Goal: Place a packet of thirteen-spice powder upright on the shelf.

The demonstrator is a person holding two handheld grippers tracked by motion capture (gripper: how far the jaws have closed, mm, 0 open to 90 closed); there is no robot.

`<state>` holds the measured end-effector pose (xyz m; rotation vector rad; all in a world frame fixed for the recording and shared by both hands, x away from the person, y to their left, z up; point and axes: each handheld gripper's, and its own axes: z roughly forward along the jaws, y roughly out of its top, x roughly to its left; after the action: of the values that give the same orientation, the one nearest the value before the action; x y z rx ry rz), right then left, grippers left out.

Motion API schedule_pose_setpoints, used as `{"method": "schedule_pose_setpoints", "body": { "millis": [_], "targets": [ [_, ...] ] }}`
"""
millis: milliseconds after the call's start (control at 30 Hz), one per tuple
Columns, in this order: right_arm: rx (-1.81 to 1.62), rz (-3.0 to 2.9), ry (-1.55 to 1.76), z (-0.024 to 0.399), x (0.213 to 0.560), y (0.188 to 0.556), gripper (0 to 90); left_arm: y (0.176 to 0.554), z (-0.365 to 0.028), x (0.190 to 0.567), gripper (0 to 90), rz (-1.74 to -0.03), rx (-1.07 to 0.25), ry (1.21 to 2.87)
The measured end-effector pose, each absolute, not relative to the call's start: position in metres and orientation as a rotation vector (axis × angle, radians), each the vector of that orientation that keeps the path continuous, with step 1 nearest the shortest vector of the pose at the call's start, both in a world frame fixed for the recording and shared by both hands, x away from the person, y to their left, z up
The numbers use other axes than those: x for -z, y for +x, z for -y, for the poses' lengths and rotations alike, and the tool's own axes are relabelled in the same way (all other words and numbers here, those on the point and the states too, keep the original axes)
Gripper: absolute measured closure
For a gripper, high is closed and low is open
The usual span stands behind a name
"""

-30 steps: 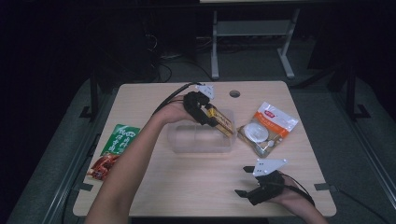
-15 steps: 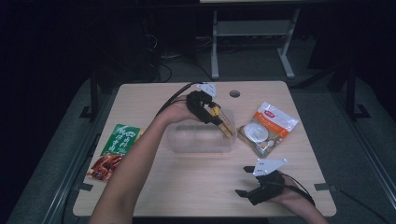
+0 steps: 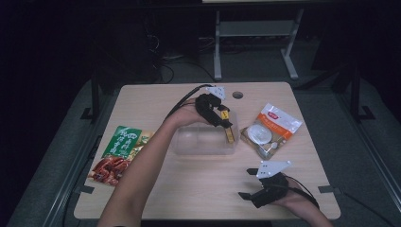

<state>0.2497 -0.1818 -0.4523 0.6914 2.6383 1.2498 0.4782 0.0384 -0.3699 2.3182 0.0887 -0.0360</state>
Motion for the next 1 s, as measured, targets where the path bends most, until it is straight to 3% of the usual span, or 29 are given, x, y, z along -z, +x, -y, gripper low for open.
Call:
{"method": "schedule_pose_setpoints", "body": {
  "millis": [400, 1000],
  "targets": [
    [-1.251, -2.64, 0.702, 0.183, 0.452, 0.25, 14.4, 0.48, -0.03, 0.38, 27.6, -0.113, 0.076, 2.285],
    [-1.241, -2.648, 0.699, 0.181, 0.453, 0.252, 14.4, 0.447, -0.075, 0.335, 19.2, -0.145, 0.046, 2.212]
  ]
}}
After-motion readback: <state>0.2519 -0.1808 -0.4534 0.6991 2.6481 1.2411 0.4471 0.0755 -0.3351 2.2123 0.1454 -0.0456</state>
